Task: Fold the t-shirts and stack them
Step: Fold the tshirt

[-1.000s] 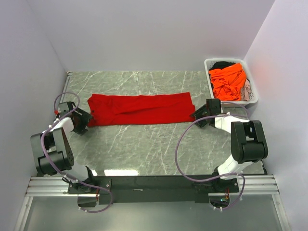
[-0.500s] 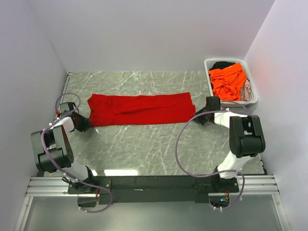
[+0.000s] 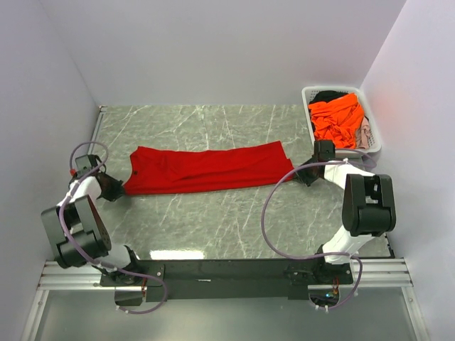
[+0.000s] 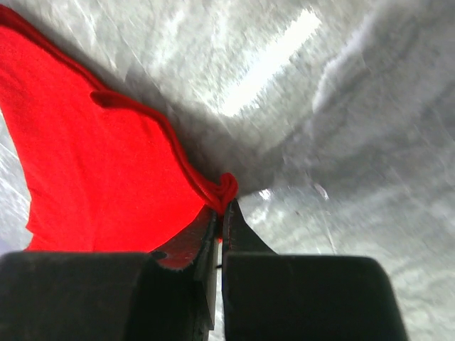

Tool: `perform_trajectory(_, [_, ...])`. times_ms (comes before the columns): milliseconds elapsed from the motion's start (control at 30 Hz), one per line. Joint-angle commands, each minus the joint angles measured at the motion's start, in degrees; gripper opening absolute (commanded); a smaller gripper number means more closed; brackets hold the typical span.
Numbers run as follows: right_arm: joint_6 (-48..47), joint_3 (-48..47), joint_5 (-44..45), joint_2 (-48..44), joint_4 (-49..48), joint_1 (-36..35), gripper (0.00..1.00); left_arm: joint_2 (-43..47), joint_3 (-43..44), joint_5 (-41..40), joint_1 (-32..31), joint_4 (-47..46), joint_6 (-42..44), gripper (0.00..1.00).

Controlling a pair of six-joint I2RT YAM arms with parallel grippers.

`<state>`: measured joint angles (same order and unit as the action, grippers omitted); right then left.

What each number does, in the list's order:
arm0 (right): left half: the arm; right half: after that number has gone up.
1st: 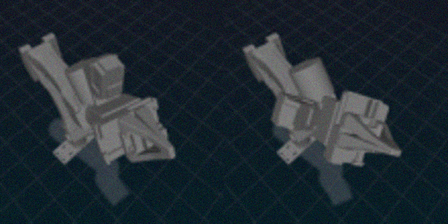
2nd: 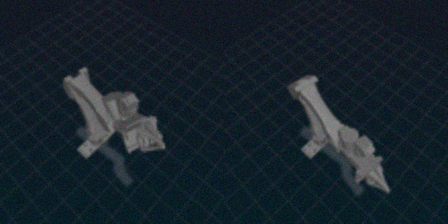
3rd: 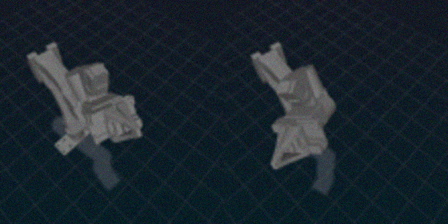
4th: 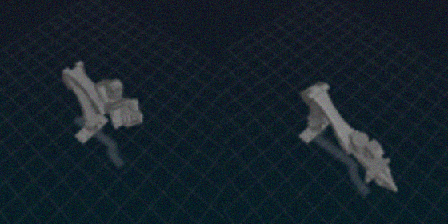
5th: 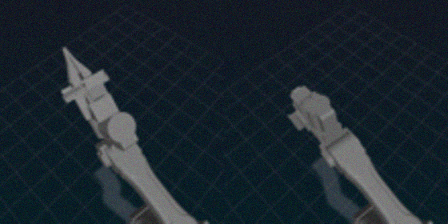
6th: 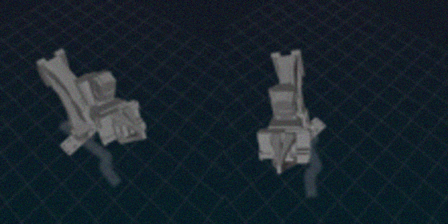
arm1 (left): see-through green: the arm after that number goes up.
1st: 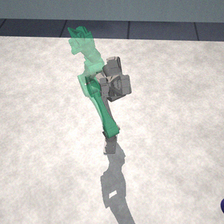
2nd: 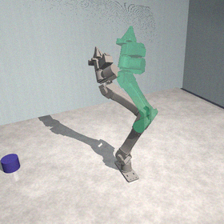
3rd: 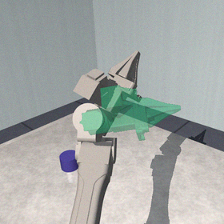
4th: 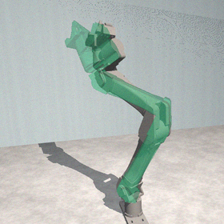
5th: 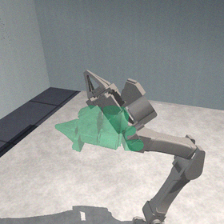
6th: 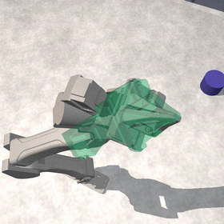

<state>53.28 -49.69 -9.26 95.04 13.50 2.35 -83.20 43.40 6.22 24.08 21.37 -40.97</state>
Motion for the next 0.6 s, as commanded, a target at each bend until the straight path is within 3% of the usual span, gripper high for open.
perform_trajectory(0, [-3.35, -1.91, 6.09, -3.81, 3.29, 1.78, 0.00, 4.01, -1.90, -5.08, 1.85, 0.69, 0.63, 0.01])
perform_trajectory(200, [-5.81, 1.17, 3.64, -4.61, 4.17, 1.52, 0.00, 4.97, -7.27, -2.18, 2.12, 0.96, -1.83, 0.04])
perform_trajectory(300, [-7.31, 2.05, 3.02, -4.95, 5.31, 1.43, 0.01, 6.73, -9.03, -2.26, 2.20, 1.57, -2.97, 0.15])
perform_trajectory(400, [-8.89, 2.41, 3.19, -6.36, 6.80, 1.25, 0.16, 9.63, -8.95, -3.05, 2.38, 2.88, -3.33, 0.40])
perform_trajectory(433, [-9.85, 2.32, 3.80, -7.67, 7.24, 0.99, 0.27, 11.11, -8.07, -3.84, 2.47, 3.50, -3.33, 0.54])
perform_trajectory(567, [-11.96, 1.27, 6.78, -11.62, 10.13, -0.15, 0.54, 15.42, -4.83, -4.64, 2.38, 5.96, -2.62, 0.83])
